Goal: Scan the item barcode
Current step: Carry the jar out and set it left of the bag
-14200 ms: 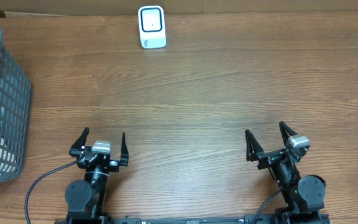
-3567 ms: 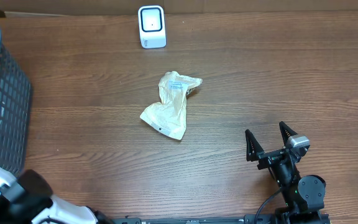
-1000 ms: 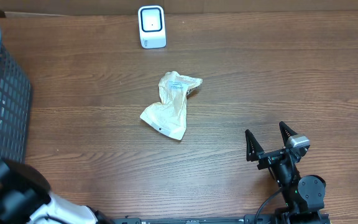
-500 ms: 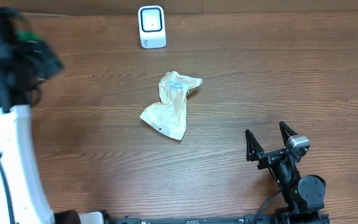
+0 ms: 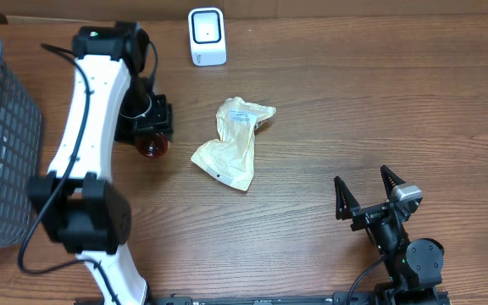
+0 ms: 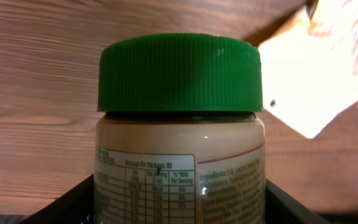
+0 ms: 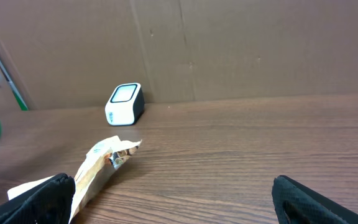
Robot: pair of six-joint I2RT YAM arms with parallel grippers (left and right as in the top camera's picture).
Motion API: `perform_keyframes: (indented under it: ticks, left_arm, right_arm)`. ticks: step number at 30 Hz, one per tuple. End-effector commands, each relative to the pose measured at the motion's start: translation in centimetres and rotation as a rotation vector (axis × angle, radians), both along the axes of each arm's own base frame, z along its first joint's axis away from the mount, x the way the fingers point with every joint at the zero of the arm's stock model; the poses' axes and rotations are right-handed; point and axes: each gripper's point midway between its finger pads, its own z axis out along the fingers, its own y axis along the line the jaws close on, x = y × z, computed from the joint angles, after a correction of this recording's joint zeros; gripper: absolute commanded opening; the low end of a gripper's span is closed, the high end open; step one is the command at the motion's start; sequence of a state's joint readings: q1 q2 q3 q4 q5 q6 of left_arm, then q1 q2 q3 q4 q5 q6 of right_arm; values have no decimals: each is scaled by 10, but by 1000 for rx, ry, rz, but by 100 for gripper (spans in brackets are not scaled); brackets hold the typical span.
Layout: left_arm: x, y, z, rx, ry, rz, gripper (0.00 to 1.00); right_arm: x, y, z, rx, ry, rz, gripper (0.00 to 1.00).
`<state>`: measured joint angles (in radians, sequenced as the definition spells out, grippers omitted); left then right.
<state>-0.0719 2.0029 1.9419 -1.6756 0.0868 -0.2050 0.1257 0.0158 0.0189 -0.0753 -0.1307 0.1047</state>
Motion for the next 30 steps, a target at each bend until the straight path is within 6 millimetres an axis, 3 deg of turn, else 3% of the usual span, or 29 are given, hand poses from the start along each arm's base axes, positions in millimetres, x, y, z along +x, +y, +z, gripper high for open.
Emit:
perform_keyframes:
  ticks: [1,7,14,20,27,30]
  left_arm:
    - [1,-23,-28,-146,105,-85,54]
    - [-1,-31,-75,-204,248,-101,54]
    - [-6,-31,-108,-204,351,-95,56]
    - [6,-28,-119,-181,304,-95,76]
    - [29,-30,-129,-177,203,-84,86]
    - [40,-28,-127,-162,160,-77,97]
  right_arm:
    - [1,0,-3,-2,2,-1,100]
    - [0,0,-3,-2,2,-1,100]
    - [1,0,-3,-2,2,-1,100]
    - [1,0,-3,-2,2,-1,100]
    - [1,0,-3,-2,2,-1,100]
    - [1,0,-3,-2,2,-1,100]
